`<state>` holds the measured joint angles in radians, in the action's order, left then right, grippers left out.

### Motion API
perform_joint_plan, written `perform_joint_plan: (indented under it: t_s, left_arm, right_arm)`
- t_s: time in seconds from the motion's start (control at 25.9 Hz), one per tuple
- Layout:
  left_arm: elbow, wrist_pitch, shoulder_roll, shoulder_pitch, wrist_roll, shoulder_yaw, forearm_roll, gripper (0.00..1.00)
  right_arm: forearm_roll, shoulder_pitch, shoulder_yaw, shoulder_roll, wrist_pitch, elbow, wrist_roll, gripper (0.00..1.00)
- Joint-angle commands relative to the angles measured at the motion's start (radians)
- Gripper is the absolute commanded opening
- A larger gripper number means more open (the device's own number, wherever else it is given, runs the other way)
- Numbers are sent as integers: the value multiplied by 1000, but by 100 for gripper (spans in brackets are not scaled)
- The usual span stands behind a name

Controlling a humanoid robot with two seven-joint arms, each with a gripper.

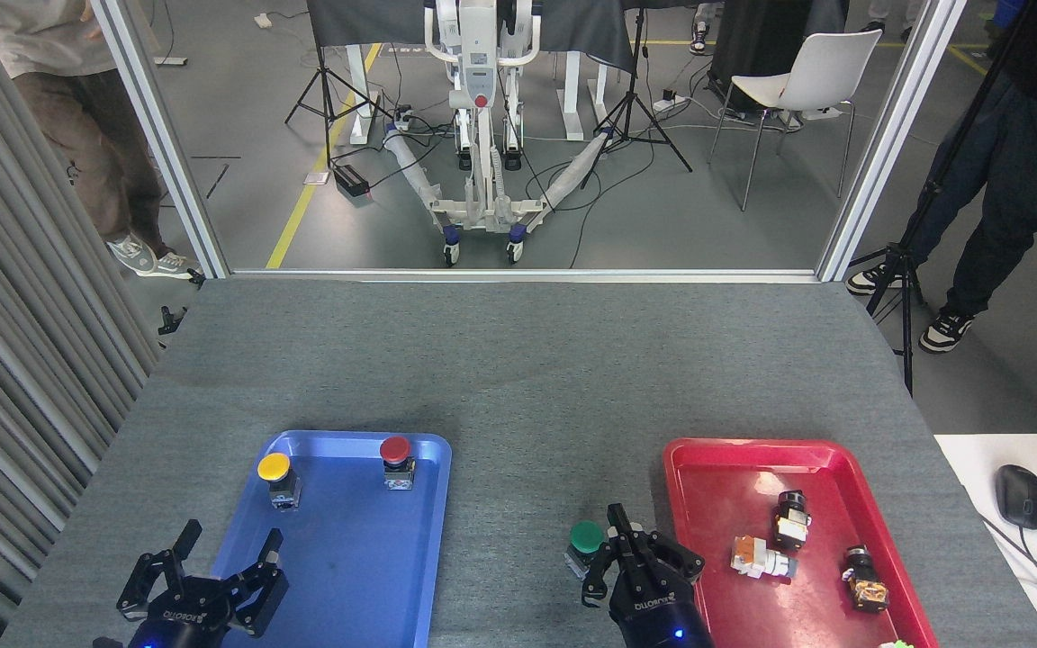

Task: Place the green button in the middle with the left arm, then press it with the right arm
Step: 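Move the right hand over the green button and press down on it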

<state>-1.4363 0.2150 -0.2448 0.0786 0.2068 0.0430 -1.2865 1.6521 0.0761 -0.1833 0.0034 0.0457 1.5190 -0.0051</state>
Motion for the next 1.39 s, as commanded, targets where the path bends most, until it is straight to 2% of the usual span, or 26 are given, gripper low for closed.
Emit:
perform_joint_plan:
  t_s: [0.0, 0.46, 0.69, 1.35]
  left_arm:
    - [1, -5, 1, 0, -4, 2, 12, 99]
    - [-3, -6, 5, -13, -12, 6, 18, 99]
    - [-3, -8, 16, -23, -10, 3, 18, 99]
    - [-3, -2, 15, -31, -9, 0, 15, 99]
  right_arm:
    - [2, -18, -18, 0, -7, -39, 4, 2]
    - [0, -56, -27, 4, -27, -128, 2, 2]
    - [2, -62, -28, 20, -30, -151, 1, 2]
    - [0, -64, -53, 20, -61, -197, -6, 3]
